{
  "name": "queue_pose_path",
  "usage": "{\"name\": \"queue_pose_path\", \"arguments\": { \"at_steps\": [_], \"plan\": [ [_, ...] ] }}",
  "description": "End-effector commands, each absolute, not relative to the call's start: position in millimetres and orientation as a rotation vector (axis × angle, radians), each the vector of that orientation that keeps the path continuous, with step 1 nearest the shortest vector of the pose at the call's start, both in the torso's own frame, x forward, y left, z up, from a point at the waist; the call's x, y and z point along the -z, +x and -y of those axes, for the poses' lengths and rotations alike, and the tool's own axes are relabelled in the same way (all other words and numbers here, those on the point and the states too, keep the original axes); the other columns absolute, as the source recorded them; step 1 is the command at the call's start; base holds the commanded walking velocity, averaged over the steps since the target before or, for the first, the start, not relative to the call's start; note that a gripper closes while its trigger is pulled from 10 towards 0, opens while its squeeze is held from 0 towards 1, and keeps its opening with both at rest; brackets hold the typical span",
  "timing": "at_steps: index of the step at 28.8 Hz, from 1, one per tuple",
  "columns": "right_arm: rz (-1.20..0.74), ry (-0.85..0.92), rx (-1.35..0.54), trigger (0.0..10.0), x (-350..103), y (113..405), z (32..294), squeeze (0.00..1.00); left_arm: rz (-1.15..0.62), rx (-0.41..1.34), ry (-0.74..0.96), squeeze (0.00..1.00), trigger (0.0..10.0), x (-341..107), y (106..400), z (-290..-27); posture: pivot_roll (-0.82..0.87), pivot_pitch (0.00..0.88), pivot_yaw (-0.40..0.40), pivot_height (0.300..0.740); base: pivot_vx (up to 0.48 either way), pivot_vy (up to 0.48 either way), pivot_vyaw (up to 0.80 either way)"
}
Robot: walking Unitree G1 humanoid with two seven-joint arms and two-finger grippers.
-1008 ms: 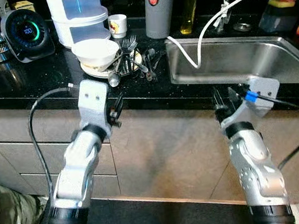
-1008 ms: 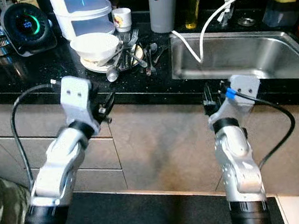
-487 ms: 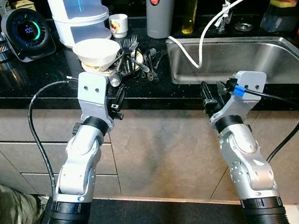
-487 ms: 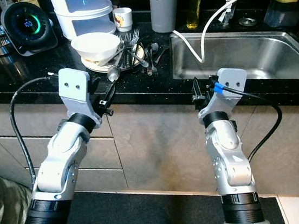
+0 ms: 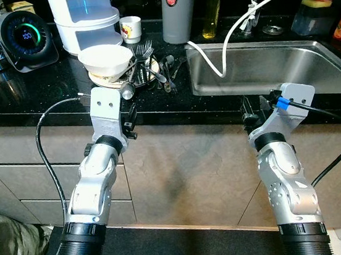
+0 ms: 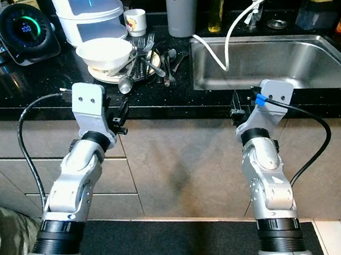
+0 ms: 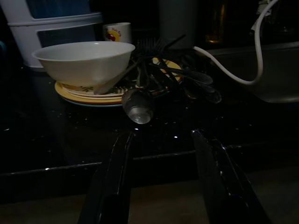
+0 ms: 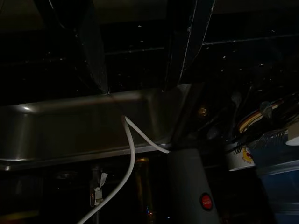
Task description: Kitchen organization
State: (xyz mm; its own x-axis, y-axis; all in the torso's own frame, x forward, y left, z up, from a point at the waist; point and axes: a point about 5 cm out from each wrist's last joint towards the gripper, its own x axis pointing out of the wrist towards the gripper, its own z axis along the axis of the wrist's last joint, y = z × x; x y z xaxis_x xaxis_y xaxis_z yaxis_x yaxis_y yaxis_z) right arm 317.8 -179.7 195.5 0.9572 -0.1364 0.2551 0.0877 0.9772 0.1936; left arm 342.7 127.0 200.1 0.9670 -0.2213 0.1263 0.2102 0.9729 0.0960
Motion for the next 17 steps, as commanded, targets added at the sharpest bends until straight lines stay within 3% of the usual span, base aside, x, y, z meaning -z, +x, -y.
{"name": "queue_pose_path", "arguments": {
  "at_steps": [1, 5, 7, 12, 17],
  "plan": [
    [0.260, 0.194, 0.135, 10.0, -192.4, 315.4, 185.5, 0.00, 0.138, 0.207, 0.061, 0.00, 10.0, -199.5, 343.5, -125.8, -0.03, 0.000, -0.049, 0.740, 0.000, 0.000, 0.00],
    [0.210, 0.186, 0.155, 10.0, -175.0, 310.0, 189.8, 0.00, 0.148, 0.237, 0.033, 0.00, 10.0, -186.3, 332.9, -121.8, -0.02, 0.000, -0.057, 0.740, 0.000, 0.000, 0.00],
    [0.120, 0.085, 0.155, 10.0, -146.7, 301.9, 194.2, 0.00, 0.082, 0.279, 0.074, 0.00, 10.0, -155.6, 319.6, -121.0, -0.02, 0.000, -0.056, 0.740, 0.000, 0.000, 0.00],
    [-0.075, 0.035, 0.156, 10.0, -91.6, 281.2, 208.6, 0.00, -0.087, 0.207, 0.090, 0.00, 10.0, -108.4, 304.6, -136.7, 0.00, 0.000, -0.044, 0.740, 0.000, 0.000, 0.00],
    [-0.109, 0.050, 0.110, 10.0, -82.2, 273.4, 202.5, 0.00, -0.086, 0.194, 0.104, 0.00, 10.0, -106.8, 302.3, -140.9, -0.01, 0.000, -0.035, 0.740, 0.000, 0.000, 0.00]
  ]
}}
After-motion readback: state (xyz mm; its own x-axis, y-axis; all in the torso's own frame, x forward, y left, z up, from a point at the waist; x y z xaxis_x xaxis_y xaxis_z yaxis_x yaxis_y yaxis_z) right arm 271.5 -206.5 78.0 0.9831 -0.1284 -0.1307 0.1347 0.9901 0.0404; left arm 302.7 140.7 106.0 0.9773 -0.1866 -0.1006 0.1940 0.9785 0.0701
